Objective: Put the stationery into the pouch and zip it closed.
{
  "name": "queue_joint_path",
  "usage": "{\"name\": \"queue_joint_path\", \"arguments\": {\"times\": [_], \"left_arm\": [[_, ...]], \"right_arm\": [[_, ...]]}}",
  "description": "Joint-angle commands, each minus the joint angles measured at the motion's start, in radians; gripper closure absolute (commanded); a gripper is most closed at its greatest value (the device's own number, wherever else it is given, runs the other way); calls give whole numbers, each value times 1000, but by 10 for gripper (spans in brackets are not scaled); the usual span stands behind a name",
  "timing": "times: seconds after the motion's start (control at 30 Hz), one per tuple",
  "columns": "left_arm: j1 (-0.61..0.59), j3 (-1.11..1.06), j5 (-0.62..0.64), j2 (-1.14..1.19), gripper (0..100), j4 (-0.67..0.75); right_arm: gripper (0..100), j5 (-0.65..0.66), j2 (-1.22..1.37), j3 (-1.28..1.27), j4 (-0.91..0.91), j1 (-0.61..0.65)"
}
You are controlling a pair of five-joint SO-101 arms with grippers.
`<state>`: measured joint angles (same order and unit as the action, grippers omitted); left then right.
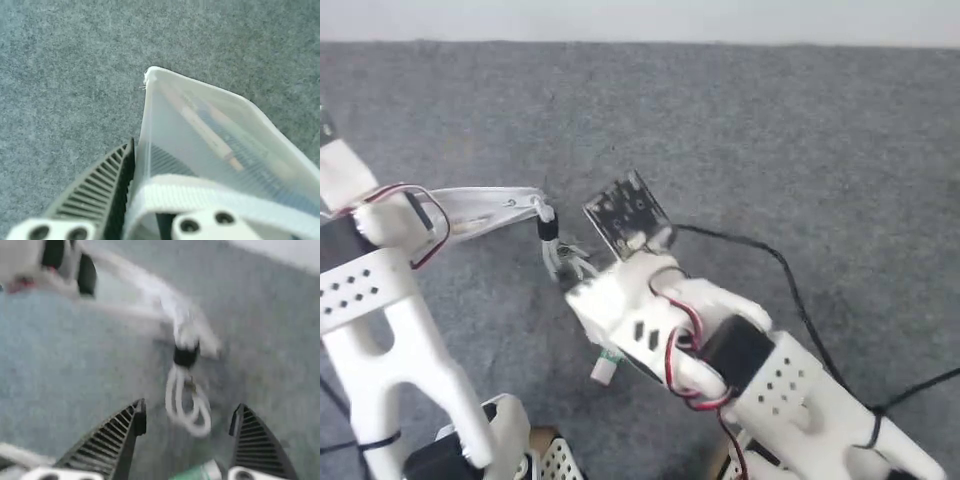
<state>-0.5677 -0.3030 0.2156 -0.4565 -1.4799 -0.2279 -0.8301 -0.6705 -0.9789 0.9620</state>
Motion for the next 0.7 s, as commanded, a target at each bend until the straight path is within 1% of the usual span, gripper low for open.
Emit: {"name": "queue_joint_path", "arguments": {"times": [0.0,0.2,0.37,0.47,0.67], "left_arm": [[-5,-21,12,12,987,35],[-12,-21,12,12,987,34],[-12,-18,14,11,987,38],[-12,-16,14,11,987,40],[-14,-16,14,11,987,40]], "right_arm": [[735,-26,-61,-77,-41,-15],[735,-28,-59,-215,-38,-15],[735,-32,-44,-258,-36,-15],[735,-103,39,-242,-31,-15],[735,-230,326,-150,56,-15]]}}
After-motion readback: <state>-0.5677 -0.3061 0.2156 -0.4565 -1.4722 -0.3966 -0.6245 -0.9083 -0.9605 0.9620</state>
